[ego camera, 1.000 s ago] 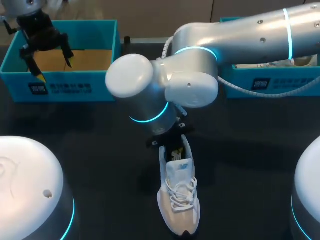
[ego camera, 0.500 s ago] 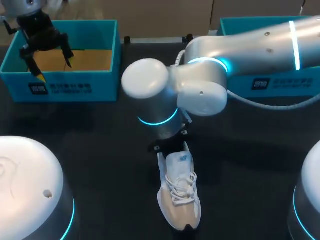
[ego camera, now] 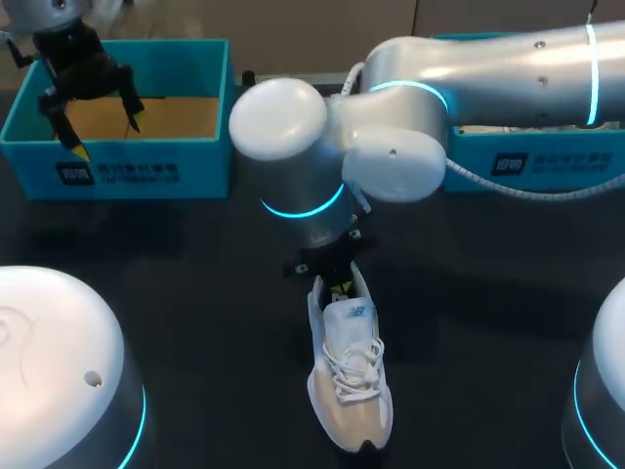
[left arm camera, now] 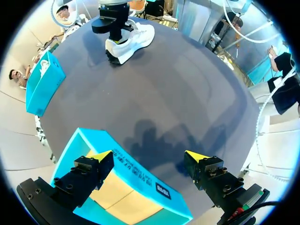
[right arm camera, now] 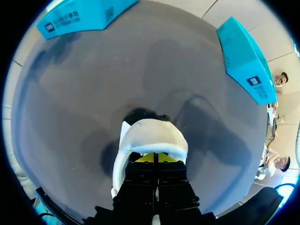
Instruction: Take the shoe out of the shoebox, open the shoe tongue, remove and reinsert the insole, then place the shoe into the shoebox
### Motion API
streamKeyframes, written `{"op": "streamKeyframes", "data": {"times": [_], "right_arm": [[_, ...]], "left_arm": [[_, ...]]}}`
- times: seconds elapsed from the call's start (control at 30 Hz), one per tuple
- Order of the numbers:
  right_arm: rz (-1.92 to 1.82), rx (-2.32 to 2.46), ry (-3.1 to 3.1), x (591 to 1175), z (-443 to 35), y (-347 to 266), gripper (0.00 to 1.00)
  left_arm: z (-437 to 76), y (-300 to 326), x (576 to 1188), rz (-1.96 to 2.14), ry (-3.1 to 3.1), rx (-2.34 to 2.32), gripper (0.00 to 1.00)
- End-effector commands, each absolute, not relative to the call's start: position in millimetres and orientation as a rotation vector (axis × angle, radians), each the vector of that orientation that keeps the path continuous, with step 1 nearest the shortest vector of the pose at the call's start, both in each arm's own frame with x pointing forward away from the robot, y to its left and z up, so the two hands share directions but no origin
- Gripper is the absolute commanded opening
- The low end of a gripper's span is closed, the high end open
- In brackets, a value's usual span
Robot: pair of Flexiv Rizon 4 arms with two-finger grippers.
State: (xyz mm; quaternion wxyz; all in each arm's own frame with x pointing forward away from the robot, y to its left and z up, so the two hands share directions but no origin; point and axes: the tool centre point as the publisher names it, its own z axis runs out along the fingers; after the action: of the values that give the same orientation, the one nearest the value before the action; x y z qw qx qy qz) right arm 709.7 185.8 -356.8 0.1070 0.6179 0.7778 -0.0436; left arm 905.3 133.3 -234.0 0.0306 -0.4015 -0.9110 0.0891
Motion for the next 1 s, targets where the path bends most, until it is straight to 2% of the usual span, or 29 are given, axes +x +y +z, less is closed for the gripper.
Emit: {"op": "streamKeyframes", "data": {"times": [0.03, 0.43, 0.47, 0.5, 0.53, 0.8, 0.83, 0.87, 0.9, 0.93, 1.0], "right_arm": [[-0.128, 1.823, 2.291, 706, -346, 183, 0.00], [-0.119, 1.843, 2.476, 685, -349, 186, 0.00], [-0.120, 1.850, 2.481, 683, -352, 186, 0.05], [-0.098, 1.848, 2.495, 681, -354, 186, 0.18], [-0.098, 1.863, 2.497, 679, -357, 185, 0.22], [-0.142, 1.895, 2.498, 665, -355, 192, 0.40], [-0.151, 1.896, 2.502, 664, -355, 193, 0.46], [-0.156, 1.891, 2.512, 662, -354, 196, 0.57], [-0.172, 1.891, 2.516, 660, -353, 197, 0.87], [-0.183, 1.895, 2.513, 658, -352, 199, 1.00], [-0.184, 1.896, 2.515, 653, -351, 200, 1.00]], "left_arm": [[-234, 134, 906, 0.273, -2.806, -1.238, 1.00], [-234, 134, 906, 0.273, -2.806, -1.238, 1.00], [-234, 134, 906, 0.273, -2.806, -1.238, 1.00], [-234, 134, 906, 0.273, -2.806, -1.238, 1.00], [-234, 134, 906, 0.273, -2.806, -1.238, 1.00], [-234, 134, 906, 0.273, -2.806, -1.238, 1.00], [-234, 134, 906, 0.273, -2.806, -1.238, 1.00], [-234, 134, 906, 0.273, -2.806, -1.238, 1.00], [-234, 134, 906, 0.273, -2.806, -1.238, 1.00], [-234, 134, 906, 0.273, -2.806, -1.238, 1.00], [-234, 134, 906, 0.273, -2.806, -1.238, 1.00]]}}
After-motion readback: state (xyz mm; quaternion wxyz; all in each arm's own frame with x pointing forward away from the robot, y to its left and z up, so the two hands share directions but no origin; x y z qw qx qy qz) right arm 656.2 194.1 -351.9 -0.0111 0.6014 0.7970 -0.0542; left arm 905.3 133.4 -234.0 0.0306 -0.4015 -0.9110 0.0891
